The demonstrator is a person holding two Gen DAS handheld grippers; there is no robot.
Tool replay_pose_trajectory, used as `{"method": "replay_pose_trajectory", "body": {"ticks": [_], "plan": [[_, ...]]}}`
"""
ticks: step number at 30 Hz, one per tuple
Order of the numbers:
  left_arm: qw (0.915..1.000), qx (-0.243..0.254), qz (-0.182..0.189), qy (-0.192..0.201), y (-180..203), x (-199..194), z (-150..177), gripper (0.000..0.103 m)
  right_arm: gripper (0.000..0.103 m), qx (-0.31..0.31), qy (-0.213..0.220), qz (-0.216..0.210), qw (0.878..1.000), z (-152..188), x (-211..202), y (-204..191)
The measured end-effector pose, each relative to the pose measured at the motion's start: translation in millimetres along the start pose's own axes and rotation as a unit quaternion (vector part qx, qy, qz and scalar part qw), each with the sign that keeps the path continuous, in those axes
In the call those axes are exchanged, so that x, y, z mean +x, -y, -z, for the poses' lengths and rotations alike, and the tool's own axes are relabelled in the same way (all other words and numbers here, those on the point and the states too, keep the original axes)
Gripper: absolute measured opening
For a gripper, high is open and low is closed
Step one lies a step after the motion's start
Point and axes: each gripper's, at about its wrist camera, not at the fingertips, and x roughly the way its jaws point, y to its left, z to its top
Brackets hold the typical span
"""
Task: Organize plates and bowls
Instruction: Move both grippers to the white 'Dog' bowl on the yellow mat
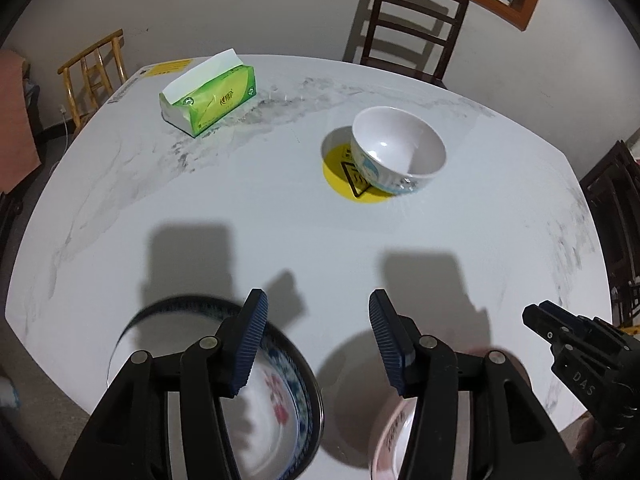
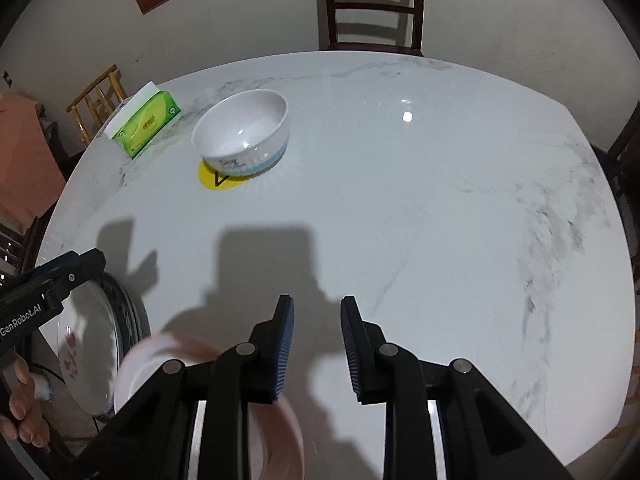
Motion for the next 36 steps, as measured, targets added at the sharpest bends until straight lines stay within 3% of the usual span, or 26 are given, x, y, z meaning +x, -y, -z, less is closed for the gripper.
{"method": "replay_pose_trajectory", "body": {"ticks": [6, 13, 18, 24, 33, 36], "plan": [[0.9998, -0.007, 0.006, -0.016, -0.6, 19.4, -28.8, 0.049, 0.025, -0.011, -0.011, -0.025, 1.000, -34.7, 17.7, 3.5], [0.9981, -0.043, 0.039, -0.018, -1.9, 39.3, -62.2, 0.049, 0.025, 0.001, -0.014, -0.061, 0.998, -79.5, 35.1, 1.0], [0.9968, -0.066, 0.043, -0.012, -0.2, 56.2, -89.6, 0.049, 0.025, 0.000, -0.011, -0.052, 0.999, -109.3, 50.7, -10.7], [0.9976, -0.058, 0.029, -0.025, 6.5, 84.0, -113.1, 0.048, 0.025, -0.003, -0.025, -0.042, 0.999, -138.0, 81.0, -22.3], [0.9977, -0.046, 0.026, -0.042, 14.8, 116.3, -125.8, 0.047, 0.025, -0.015, -0.034, -0.041, 0.998, -158.9, 107.0, -34.4], [0.9971, -0.046, 0.032, -0.051, 16.7, 125.7, -126.8, 0.041, 0.025, -0.020, -0.042, -0.041, 0.998, -159.8, 117.5, -38.2]]}}
